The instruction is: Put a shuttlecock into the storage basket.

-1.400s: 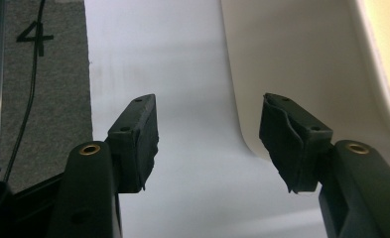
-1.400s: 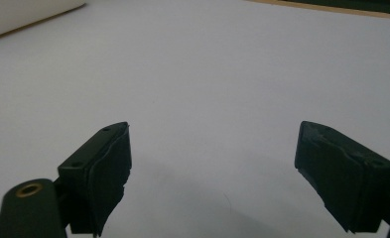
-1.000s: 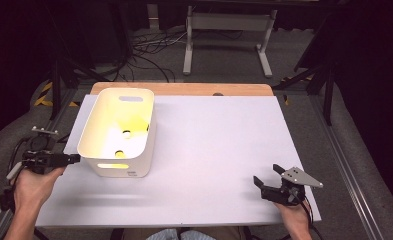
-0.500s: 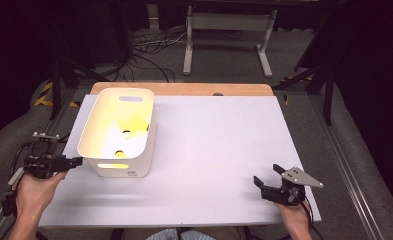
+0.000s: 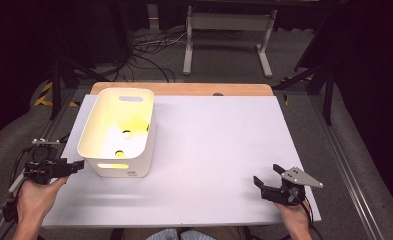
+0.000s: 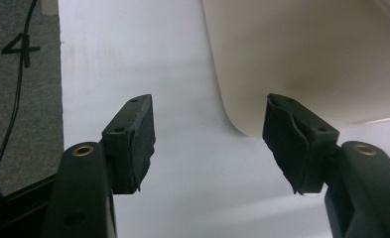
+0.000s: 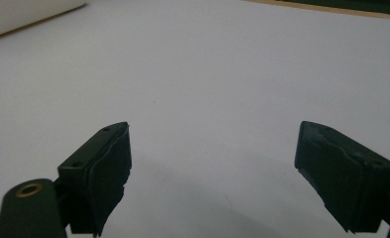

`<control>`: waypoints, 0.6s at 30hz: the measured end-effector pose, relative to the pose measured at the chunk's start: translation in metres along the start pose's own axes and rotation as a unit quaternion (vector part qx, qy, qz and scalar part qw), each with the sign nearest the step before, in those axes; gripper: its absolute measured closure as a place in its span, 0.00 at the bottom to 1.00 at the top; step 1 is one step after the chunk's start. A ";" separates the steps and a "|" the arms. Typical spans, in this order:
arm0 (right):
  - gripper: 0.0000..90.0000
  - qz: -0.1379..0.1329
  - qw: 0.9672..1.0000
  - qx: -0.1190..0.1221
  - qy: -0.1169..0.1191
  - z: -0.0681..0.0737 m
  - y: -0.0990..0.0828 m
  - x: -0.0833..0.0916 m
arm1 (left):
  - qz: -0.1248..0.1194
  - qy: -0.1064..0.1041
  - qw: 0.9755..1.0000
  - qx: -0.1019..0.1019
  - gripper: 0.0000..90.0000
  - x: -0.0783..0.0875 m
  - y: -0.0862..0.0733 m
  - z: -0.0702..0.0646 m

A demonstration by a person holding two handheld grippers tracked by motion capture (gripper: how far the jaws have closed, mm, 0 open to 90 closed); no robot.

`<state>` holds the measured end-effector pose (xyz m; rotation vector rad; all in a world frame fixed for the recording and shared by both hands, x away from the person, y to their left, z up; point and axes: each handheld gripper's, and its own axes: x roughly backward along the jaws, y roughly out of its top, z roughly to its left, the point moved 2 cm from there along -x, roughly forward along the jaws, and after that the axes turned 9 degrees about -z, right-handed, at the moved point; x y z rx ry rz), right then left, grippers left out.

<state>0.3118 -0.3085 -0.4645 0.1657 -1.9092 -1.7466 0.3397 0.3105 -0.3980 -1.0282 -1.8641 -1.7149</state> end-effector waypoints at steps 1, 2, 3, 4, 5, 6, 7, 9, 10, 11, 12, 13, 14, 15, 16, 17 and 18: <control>0.17 0.000 1.000 0.000 0.000 0.000 0.000 0.000 | -0.003 0.000 1.000 0.002 0.42 0.000 -0.001 -0.001; 0.17 0.000 1.000 0.000 0.000 0.000 0.000 0.000 | -0.003 -0.001 1.000 0.001 0.42 0.001 -0.001 -0.001; 0.17 0.000 1.000 0.000 0.000 0.000 0.000 0.000 | -0.004 -0.001 1.000 0.000 0.42 0.001 -0.002 -0.002; 0.17 0.000 1.000 0.000 0.000 0.000 0.000 0.000 | -0.005 -0.001 1.000 0.000 0.42 0.001 -0.003 -0.002; 0.17 0.000 1.000 0.000 0.000 0.000 0.000 0.000 | -0.005 -0.001 1.000 0.000 0.42 0.001 -0.003 -0.002; 0.17 0.000 1.000 0.000 0.000 0.000 0.000 0.000 | -0.006 -0.003 1.000 0.002 0.42 0.001 -0.003 -0.003; 0.17 0.000 1.000 0.000 0.000 0.000 0.000 0.000 | -0.006 -0.005 1.000 -0.002 0.42 0.001 -0.004 -0.004; 0.17 0.000 1.000 0.000 0.000 0.000 0.000 0.000 | -0.006 -0.007 1.000 -0.003 0.42 0.001 -0.005 -0.005; 0.17 0.000 1.000 0.000 0.000 0.000 0.000 0.000 | -0.008 -0.005 1.000 -0.002 0.42 0.001 -0.006 -0.005; 0.17 0.000 1.000 0.000 0.000 0.000 0.000 0.000 | -0.009 -0.007 1.000 -0.004 0.42 0.001 -0.007 -0.006; 0.17 0.000 1.000 0.000 0.000 0.000 0.000 0.000 | -0.009 -0.007 1.000 -0.002 0.42 0.001 -0.008 -0.007; 0.17 0.000 1.000 0.000 0.000 0.000 0.000 0.000 | -0.010 -0.009 1.000 0.000 0.42 0.001 -0.009 -0.008; 0.17 0.000 1.000 0.000 0.000 0.000 0.000 0.000 | -0.010 -0.009 1.000 -0.004 0.42 0.001 -0.010 -0.008; 0.17 0.000 1.000 0.000 0.000 0.000 0.000 0.000 | -0.010 -0.009 1.000 -0.004 0.42 0.001 -0.010 -0.008; 0.17 0.000 1.000 0.000 0.000 0.000 0.000 0.000 | -0.011 -0.009 1.000 -0.005 0.42 0.001 -0.011 -0.009; 0.17 0.000 1.000 0.000 0.000 0.000 0.000 0.000 | -0.012 -0.010 1.000 -0.004 0.41 0.001 -0.011 -0.010; 0.17 0.000 1.000 0.000 0.000 0.000 0.000 0.000 | -0.013 -0.012 1.000 -0.005 0.41 0.001 -0.012 -0.011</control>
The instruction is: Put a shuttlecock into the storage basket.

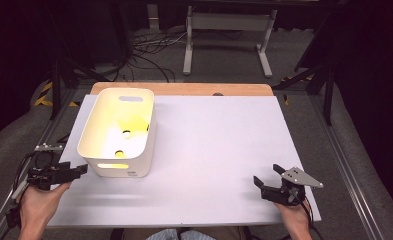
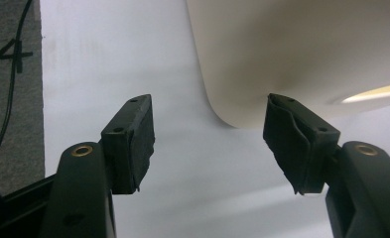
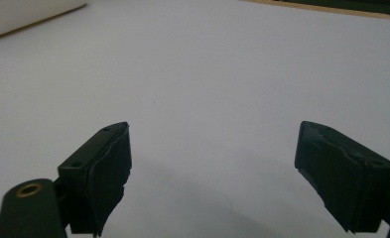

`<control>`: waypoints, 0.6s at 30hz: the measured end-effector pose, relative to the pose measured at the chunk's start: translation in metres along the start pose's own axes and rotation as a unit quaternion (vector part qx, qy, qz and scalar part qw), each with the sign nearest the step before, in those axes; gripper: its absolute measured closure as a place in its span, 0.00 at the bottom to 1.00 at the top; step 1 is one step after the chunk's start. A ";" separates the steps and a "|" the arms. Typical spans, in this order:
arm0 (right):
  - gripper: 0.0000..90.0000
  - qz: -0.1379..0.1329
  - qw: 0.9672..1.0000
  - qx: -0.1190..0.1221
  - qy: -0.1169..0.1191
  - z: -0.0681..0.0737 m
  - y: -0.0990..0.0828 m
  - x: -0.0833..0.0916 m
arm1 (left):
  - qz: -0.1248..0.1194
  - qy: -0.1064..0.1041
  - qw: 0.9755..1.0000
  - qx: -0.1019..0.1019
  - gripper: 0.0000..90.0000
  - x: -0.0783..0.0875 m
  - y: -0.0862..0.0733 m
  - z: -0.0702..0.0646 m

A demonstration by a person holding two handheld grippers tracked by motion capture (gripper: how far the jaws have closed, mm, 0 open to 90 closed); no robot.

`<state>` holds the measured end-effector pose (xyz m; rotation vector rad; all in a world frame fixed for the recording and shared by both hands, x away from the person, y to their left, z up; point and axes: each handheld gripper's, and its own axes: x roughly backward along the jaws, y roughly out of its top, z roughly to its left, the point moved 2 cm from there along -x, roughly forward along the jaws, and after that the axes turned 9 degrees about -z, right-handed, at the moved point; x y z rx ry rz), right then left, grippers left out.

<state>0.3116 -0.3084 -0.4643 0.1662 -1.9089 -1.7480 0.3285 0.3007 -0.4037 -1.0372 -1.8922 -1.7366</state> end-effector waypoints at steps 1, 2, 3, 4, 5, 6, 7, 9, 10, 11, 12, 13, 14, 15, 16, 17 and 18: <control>0.17 0.000 1.000 0.000 0.000 0.000 0.000 0.000 | -0.001 -0.001 1.000 0.000 0.41 0.000 0.000 -0.001; 0.17 0.001 1.000 0.000 0.000 0.000 0.000 0.000 | -0.001 -0.002 1.000 0.000 0.41 -0.001 -0.001 -0.002; 0.17 0.000 1.000 0.001 0.000 0.000 0.000 0.000 | -0.003 -0.002 1.000 0.003 0.41 -0.001 -0.002 -0.003; 0.17 0.000 1.000 0.001 0.000 0.000 0.000 0.000 | -0.002 -0.004 1.000 -0.003 0.41 -0.001 -0.003 -0.003; 0.17 0.000 1.000 0.000 0.000 0.000 0.000 0.000 | -0.003 -0.005 1.000 -0.001 0.41 -0.001 -0.003 -0.004; 0.17 0.000 1.000 0.000 0.000 0.000 0.000 0.000 | -0.003 -0.007 1.000 -0.001 0.41 -0.002 -0.004 -0.005; 0.17 0.000 1.000 0.000 0.000 0.000 0.000 0.000 | -0.004 -0.007 1.000 -0.004 0.41 -0.002 -0.005 -0.005; 0.17 0.001 1.000 0.000 0.001 0.000 0.000 0.000 | -0.005 -0.010 1.000 -0.004 0.41 -0.002 -0.007 -0.007; 0.17 0.001 1.000 0.000 0.001 0.001 0.000 0.000 | -0.006 -0.012 1.000 -0.006 0.41 -0.003 -0.008 -0.009; 0.17 0.000 1.000 0.000 0.002 0.001 0.000 0.000 | -0.006 -0.012 1.000 -0.004 0.41 -0.003 -0.009 -0.010; 0.17 0.000 1.000 0.000 0.002 0.001 0.000 0.000 | -0.006 -0.012 1.000 -0.004 0.41 -0.003 -0.009 -0.010; 0.17 0.000 1.000 0.000 0.002 0.001 0.000 0.000 | -0.009 -0.015 1.000 -0.006 0.41 -0.004 -0.010 -0.012; 0.17 0.000 1.000 0.000 0.002 0.001 0.000 0.000 | -0.009 -0.015 1.000 -0.006 0.41 -0.004 -0.010 -0.012; 0.17 0.000 1.000 0.000 0.002 0.001 0.000 0.000 | -0.010 -0.018 1.000 -0.007 0.40 -0.004 -0.011 -0.013; 0.17 0.000 1.000 0.000 0.002 0.001 0.000 0.000 | -0.010 -0.017 1.000 -0.008 0.40 -0.005 -0.012 -0.013; 0.17 0.000 1.000 0.000 0.002 0.001 0.000 0.000 | -0.010 -0.017 1.000 -0.008 0.39 -0.005 -0.012 -0.013; 0.17 0.000 1.000 0.000 0.002 0.001 0.000 0.000 | -0.011 -0.010 1.000 -0.013 0.39 -0.005 -0.012 -0.013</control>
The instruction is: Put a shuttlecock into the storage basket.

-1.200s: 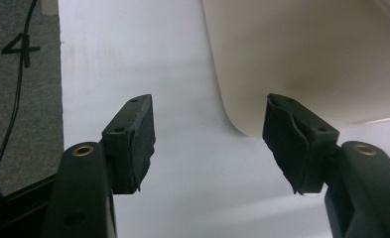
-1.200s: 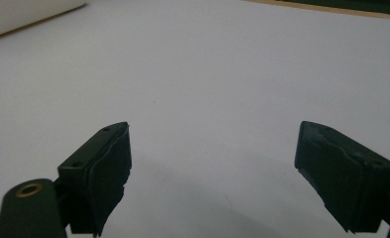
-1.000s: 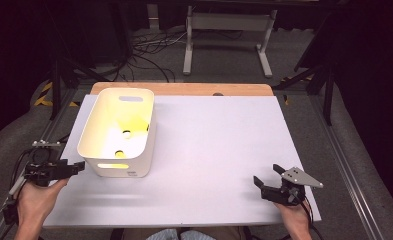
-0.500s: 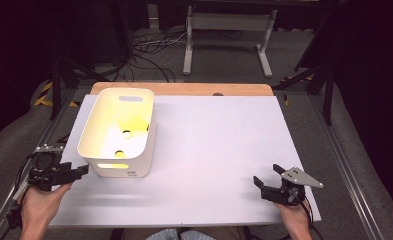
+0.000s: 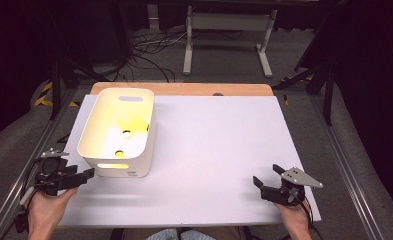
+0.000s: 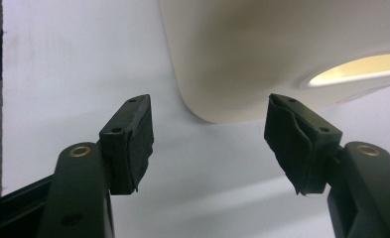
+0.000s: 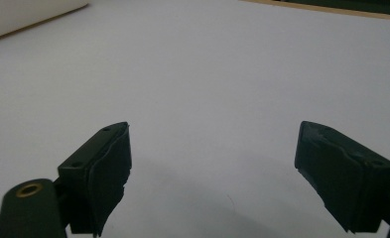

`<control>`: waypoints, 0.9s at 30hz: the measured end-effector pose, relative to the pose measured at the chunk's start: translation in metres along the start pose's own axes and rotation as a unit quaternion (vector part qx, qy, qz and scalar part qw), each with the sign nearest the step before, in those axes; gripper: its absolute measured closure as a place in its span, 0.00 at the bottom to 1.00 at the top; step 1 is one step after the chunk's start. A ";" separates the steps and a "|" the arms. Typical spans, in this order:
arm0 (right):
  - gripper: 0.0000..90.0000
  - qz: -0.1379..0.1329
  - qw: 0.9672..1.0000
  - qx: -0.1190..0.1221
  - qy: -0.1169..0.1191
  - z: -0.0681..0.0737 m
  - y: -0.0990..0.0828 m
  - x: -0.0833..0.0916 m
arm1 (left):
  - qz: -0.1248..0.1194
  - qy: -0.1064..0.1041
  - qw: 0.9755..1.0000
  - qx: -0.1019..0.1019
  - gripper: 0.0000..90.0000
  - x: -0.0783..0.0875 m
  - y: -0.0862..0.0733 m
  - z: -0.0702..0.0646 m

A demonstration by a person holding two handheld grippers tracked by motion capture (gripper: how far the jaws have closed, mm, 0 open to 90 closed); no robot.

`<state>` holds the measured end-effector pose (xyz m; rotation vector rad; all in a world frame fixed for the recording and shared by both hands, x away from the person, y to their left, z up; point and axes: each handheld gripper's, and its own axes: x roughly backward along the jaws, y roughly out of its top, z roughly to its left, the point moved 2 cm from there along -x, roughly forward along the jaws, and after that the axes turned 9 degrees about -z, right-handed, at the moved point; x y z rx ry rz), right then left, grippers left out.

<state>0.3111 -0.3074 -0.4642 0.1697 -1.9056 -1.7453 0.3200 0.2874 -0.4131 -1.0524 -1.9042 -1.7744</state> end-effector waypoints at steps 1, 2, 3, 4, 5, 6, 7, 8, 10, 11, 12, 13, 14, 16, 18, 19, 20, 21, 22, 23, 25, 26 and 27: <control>0.17 0.000 1.000 0.000 0.000 0.000 0.000 0.000 | -0.002 -0.007 1.000 0.008 0.39 -0.001 -0.001 -0.001; 0.17 0.000 1.000 0.000 0.001 0.000 0.000 0.000 | -0.002 -0.007 1.000 0.008 0.39 0.000 -0.001 -0.002; 0.17 0.000 1.000 0.000 0.001 0.000 0.000 0.000 | -0.005 -0.006 1.000 0.007 0.39 0.000 -0.002 -0.003; 0.17 0.000 1.000 0.000 0.001 0.000 0.000 0.000 | -0.005 -0.006 1.000 0.007 0.39 0.000 -0.002 -0.003; 0.17 0.000 1.000 0.002 0.002 0.000 0.000 0.000 | -0.006 -0.009 1.000 0.008 0.39 0.000 -0.003 -0.004; 0.17 0.000 1.000 0.001 0.003 0.001 0.000 0.000 | -0.006 -0.008 1.000 0.005 0.39 0.000 -0.003 -0.004; 0.17 0.000 1.000 0.000 0.002 0.001 0.000 0.000 | -0.006 -0.010 1.000 0.007 0.39 -0.001 -0.004 -0.005; 0.17 0.000 1.000 0.000 0.002 0.001 0.000 0.000 | -0.006 -0.011 1.000 0.008 0.39 -0.001 -0.004 -0.006; 0.17 0.000 1.000 0.000 0.002 0.001 0.000 0.000 | -0.009 -0.011 1.000 0.005 0.39 -0.002 -0.005 -0.006; 0.17 0.000 1.000 0.000 0.002 0.001 0.000 0.000 | -0.008 -0.013 1.000 0.006 0.39 -0.002 -0.006 -0.007; 0.17 0.000 1.000 0.000 0.003 0.001 0.000 0.000 | -0.008 -0.015 1.000 0.007 0.39 -0.002 -0.007 -0.007; 0.17 -0.001 1.000 0.003 0.003 0.001 0.000 0.000 | -0.010 -0.015 1.000 0.005 0.39 -0.002 -0.007 -0.008; 0.17 -0.001 1.000 0.003 0.003 0.001 0.001 0.000 | -0.010 -0.016 1.000 0.004 0.39 -0.002 -0.008 -0.008; 0.17 0.000 1.000 0.002 0.003 0.002 0.001 0.000 | -0.015 -0.018 1.000 0.003 0.39 -0.001 -0.010 -0.009; 0.17 -0.001 1.000 0.003 0.004 0.002 0.001 0.000 | -0.021 -0.020 1.000 0.004 0.39 0.000 -0.012 -0.010; 0.17 -0.001 1.000 0.003 0.004 0.002 0.001 0.000 | -0.022 -0.022 0.999 0.005 0.39 0.000 -0.013 -0.011; 0.17 -0.001 1.000 0.003 0.005 0.002 0.001 0.000 | -0.026 -0.022 0.999 0.003 0.39 0.000 -0.014 -0.012; 0.17 -0.001 1.000 0.003 0.005 0.003 0.001 0.001 | -0.027 -0.022 0.999 0.002 0.39 0.000 -0.014 -0.012; 0.17 -0.001 1.000 0.003 0.006 0.003 0.001 0.001 | -0.029 -0.022 0.999 0.003 0.39 0.000 -0.015 -0.013; 0.17 -0.001 1.000 0.003 0.006 0.003 0.001 0.001 | -0.031 -0.024 0.999 0.001 0.39 0.000 -0.016 -0.014; 0.17 -0.001 1.000 0.003 0.006 0.003 0.001 0.001 | -0.036 -0.024 0.999 0.000 0.39 0.000 -0.018 -0.015; 0.17 -0.001 1.000 0.004 0.006 0.003 0.001 0.001 | -0.039 -0.025 0.999 0.001 0.39 0.000 -0.019 -0.016; 0.17 -0.001 1.000 0.004 0.007 0.004 0.001 0.001 | -0.042 -0.028 0.999 -0.001 0.39 0.000 -0.020 -0.016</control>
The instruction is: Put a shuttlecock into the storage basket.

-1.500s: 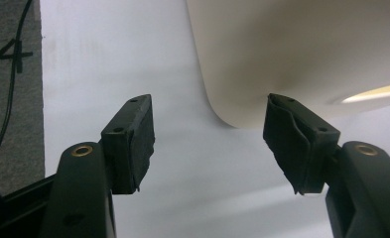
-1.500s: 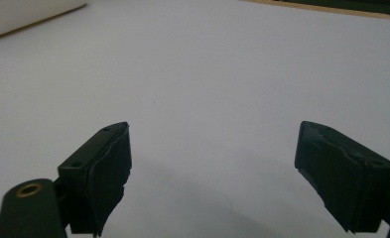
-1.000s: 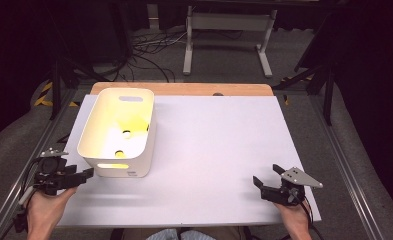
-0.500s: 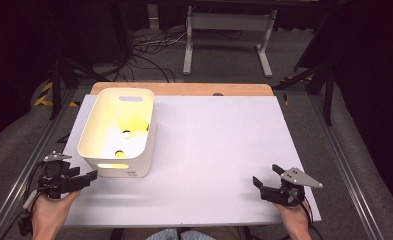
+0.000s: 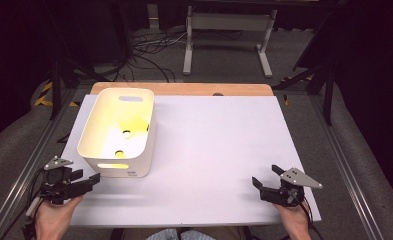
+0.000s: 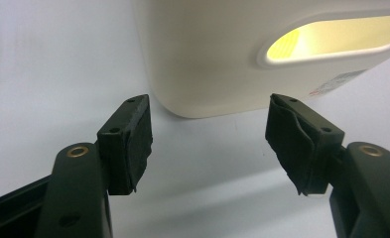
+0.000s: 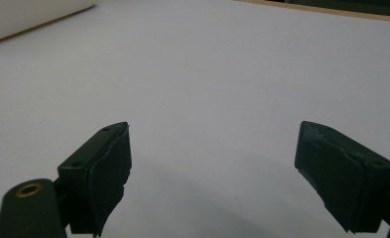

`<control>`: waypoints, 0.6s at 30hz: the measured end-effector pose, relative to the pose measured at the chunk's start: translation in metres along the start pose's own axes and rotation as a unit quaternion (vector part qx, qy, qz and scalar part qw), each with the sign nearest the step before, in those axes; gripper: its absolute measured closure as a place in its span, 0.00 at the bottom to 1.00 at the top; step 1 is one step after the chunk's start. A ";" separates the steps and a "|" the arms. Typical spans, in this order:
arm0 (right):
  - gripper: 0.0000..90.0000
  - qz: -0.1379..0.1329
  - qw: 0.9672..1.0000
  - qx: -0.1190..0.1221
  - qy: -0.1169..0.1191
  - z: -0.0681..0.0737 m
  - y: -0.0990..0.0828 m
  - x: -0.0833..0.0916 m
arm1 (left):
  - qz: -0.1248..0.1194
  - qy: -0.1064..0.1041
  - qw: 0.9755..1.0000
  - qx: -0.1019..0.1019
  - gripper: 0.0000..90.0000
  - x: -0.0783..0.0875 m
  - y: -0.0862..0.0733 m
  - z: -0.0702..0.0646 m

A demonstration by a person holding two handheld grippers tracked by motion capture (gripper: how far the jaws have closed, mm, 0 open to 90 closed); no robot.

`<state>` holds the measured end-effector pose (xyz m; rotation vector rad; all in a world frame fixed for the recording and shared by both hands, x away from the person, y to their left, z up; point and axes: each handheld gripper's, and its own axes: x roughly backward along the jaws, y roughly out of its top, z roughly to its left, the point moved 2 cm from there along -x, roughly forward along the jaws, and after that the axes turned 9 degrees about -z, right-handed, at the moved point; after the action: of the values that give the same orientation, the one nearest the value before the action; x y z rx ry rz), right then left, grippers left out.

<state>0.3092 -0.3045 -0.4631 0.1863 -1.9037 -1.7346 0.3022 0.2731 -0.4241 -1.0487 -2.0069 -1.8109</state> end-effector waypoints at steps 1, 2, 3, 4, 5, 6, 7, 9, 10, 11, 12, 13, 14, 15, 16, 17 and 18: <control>0.17 0.000 1.000 0.000 0.000 0.000 0.000 0.000 | 0.000 0.000 1.000 0.000 0.39 0.000 0.000 0.000; 0.17 0.000 1.000 0.000 0.000 0.000 0.000 0.000 | -0.002 -0.002 1.000 -0.001 0.39 0.000 -0.001 0.000; 0.17 0.001 1.000 0.000 0.000 0.001 0.000 0.000 | -0.005 -0.002 1.000 -0.003 0.39 0.000 -0.001 -0.001; 0.17 0.001 1.000 0.000 0.000 0.001 0.000 0.000 | -0.007 -0.003 1.000 -0.003 0.39 0.000 -0.002 -0.002; 0.17 0.000 1.000 0.000 0.001 0.001 0.000 0.000 | -0.008 -0.003 1.000 -0.005 0.39 0.000 -0.003 -0.002; 0.17 0.001 1.000 0.000 0.001 0.001 0.000 0.000 | -0.011 -0.003 1.000 -0.005 0.39 0.000 -0.003 -0.003; 0.17 0.001 1.000 0.000 0.001 0.001 0.000 0.000 | -0.013 -0.005 1.000 -0.007 0.39 0.000 -0.004 -0.004; 0.17 0.001 1.000 0.001 0.002 0.002 0.000 0.000 | -0.020 -0.007 1.000 -0.009 0.39 0.000 -0.004 -0.006; 0.17 0.001 1.000 0.001 0.003 0.002 0.000 0.000 | -0.022 -0.009 1.000 -0.008 0.39 0.000 -0.005 -0.007; 0.17 0.001 1.000 0.001 0.003 0.002 0.000 0.000 | -0.024 -0.012 1.000 -0.007 0.39 -0.001 -0.006 -0.008; 0.17 0.001 1.000 0.000 0.003 0.002 0.000 0.001 | -0.024 -0.013 1.000 -0.008 0.39 -0.001 -0.006 -0.008; 0.17 0.001 1.000 0.000 0.003 0.002 0.000 0.001 | -0.026 -0.014 1.000 -0.008 0.39 -0.001 -0.007 -0.009; 0.17 0.001 1.000 -0.001 0.004 0.003 0.000 0.001 | -0.029 -0.016 0.999 -0.007 0.39 -0.001 -0.007 -0.010; 0.17 0.002 1.000 -0.001 0.004 0.003 0.000 0.001 | -0.031 -0.016 0.999 -0.008 0.39 -0.001 -0.008 -0.010; 0.17 0.001 1.000 0.000 0.005 0.004 0.000 0.001 | -0.032 -0.019 0.999 -0.008 0.39 -0.002 -0.008 -0.011; 0.17 0.000 1.000 0.000 0.006 0.004 0.001 0.001 | -0.034 -0.020 0.999 -0.010 0.39 -0.002 -0.008 -0.011; 0.17 0.000 1.000 0.000 0.007 0.004 0.001 0.001 | -0.034 -0.022 0.999 -0.013 0.38 -0.002 -0.009 -0.012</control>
<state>0.3062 -0.3012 -0.4622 0.1983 -1.8941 -1.7301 0.2950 0.2617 -0.4299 -1.0497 -2.0737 -1.8679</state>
